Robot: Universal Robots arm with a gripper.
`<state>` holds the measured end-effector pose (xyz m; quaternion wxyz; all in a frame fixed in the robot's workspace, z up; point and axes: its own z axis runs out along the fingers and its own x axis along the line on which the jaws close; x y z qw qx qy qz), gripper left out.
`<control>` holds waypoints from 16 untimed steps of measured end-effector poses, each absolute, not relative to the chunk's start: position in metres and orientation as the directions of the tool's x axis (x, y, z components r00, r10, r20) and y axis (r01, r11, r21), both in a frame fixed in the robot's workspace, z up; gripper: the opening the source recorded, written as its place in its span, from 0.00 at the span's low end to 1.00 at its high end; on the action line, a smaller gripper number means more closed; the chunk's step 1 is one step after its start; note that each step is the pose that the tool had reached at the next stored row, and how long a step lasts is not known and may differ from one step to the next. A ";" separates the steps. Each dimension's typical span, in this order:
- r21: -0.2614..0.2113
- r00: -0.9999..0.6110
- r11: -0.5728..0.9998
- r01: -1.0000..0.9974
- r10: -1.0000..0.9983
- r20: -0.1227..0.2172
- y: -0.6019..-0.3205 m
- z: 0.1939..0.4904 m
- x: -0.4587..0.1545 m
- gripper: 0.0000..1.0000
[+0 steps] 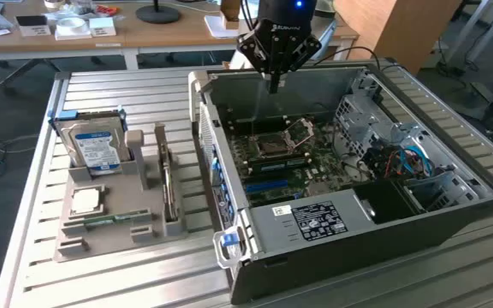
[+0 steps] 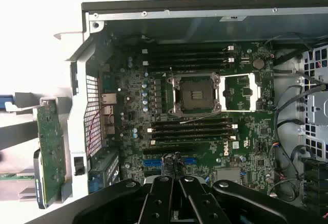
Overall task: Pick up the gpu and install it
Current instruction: 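Reach for the gpu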
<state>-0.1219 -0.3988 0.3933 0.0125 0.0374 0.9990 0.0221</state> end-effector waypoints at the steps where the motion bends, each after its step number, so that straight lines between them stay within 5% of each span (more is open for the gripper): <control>1: 0.045 -0.997 0.996 0.074 0.075 -0.023 -0.399 0.393 -0.122 0.11; 16: 0.045 -0.997 0.996 0.074 0.075 -0.023 -0.399 0.393 -0.126 0.11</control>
